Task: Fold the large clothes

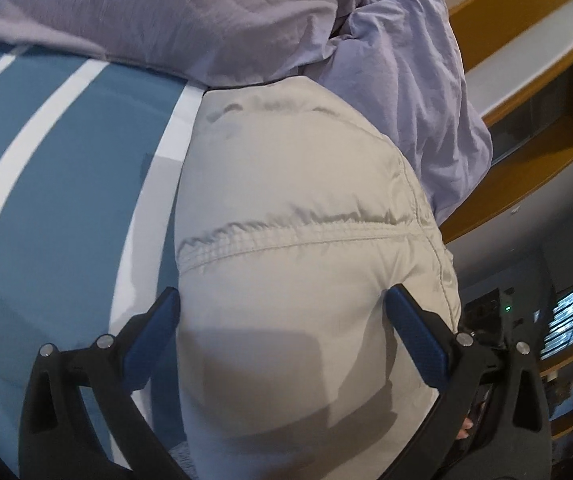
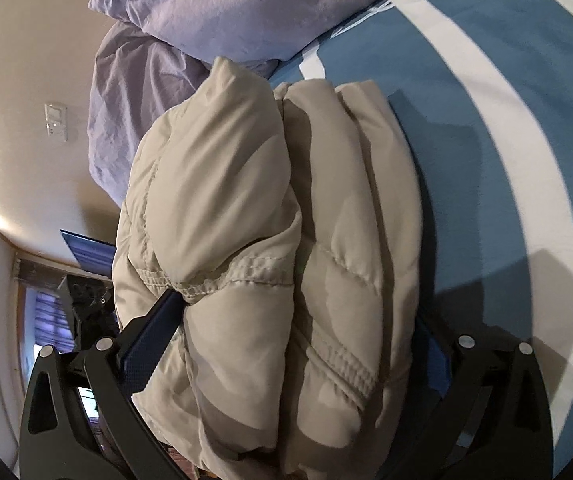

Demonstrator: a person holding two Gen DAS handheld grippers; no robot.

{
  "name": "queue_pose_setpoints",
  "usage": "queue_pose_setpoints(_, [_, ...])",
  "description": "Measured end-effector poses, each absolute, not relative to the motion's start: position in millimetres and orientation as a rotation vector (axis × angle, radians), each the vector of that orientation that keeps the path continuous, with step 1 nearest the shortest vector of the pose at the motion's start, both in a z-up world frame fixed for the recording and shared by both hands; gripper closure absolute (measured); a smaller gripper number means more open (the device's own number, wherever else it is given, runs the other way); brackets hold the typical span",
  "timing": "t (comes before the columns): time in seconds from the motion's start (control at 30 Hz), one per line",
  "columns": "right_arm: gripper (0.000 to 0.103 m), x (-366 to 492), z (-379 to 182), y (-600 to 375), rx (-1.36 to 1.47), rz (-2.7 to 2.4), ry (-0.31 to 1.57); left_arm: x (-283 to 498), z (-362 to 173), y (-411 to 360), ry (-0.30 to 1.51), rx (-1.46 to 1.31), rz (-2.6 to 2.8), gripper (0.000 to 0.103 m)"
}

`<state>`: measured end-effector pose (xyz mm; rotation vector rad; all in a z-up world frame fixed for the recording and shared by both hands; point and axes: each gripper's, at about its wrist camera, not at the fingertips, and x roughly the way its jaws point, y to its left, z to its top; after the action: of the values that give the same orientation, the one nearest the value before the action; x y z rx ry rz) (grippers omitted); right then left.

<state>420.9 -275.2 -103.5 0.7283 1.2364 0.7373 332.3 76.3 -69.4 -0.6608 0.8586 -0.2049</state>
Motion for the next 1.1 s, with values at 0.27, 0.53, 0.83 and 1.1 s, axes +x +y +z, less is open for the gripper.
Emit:
queue_pose_setpoints(0.27, [0.001, 419.2, -103.0, -268.8, 0.728, 0.798, 1.170, 334.3, -75.6, 85.5, 0.836, -0.769, -0.225, 0.003])
queue_pose_setpoints(0.53, [0.022, 422.1, -90.0, -261.2, 0.729, 0.850, 1.074, 333.3, -63.2, 97.2, 0.780, -0.792, -0.230, 0.029])
queue_pose_setpoints(0.83, [0.029, 454.0, -72.4, -215.5, 0.684, 0.900, 1.047, 346.9, -46.5, 133.5, 0.724, -0.786, -0.169, 0.032])
queue_pose_setpoints(1.1, [0.029, 482.3, -75.1, -174.7, 0.624, 0.911, 1.025, 364.9, -39.9, 171.3, 0.684, -0.757, -0.090, 0.031])
